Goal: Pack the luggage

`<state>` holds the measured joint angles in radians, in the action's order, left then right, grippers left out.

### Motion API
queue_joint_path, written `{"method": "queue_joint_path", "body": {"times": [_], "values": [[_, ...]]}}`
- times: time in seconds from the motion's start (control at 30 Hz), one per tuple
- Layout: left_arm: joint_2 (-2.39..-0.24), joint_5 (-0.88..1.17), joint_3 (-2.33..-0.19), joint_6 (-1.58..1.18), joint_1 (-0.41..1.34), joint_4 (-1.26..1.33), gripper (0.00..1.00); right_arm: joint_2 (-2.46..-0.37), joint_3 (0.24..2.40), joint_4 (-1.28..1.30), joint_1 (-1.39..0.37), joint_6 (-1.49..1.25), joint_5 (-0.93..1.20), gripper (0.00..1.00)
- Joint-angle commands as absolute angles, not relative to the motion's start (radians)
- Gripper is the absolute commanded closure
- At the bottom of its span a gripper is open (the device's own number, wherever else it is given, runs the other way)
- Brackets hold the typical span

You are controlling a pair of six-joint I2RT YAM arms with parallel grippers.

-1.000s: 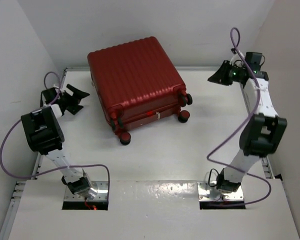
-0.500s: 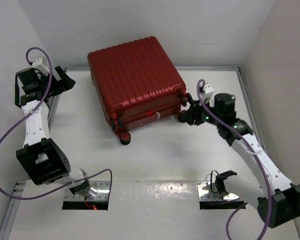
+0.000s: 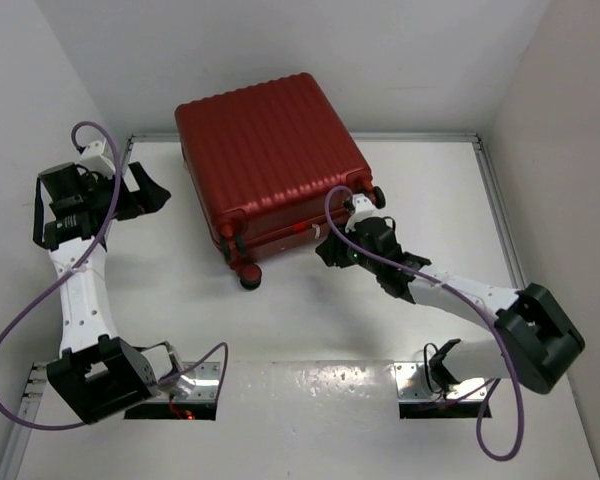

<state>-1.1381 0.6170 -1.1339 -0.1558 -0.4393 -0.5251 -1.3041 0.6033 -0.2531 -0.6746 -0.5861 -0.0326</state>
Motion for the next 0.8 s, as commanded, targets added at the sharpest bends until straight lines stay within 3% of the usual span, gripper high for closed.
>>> {"method": "queue_joint_path", "body": {"times": [0.0, 0.23, 0.77], "values": [[-1.117, 0.696, -1.172, -0.086, -0.443, -0.597, 0.01, -1.345, 0.6, -0.495, -0.65, -0.692, -0.029, 0.59], [-1.181, 0.729, -1.216, -0.138, -0.443, -0.588, 0.01, -1.453, 0.564, -0.624, -0.611, -0.727, 0.038, 0.49], [-1.233, 0.669, -1.236, -0.181, -0.405, -0.54, 0.01, -1.641, 0.66, -0.788, -0.512, -0.652, 0.281, 0.54]]}}
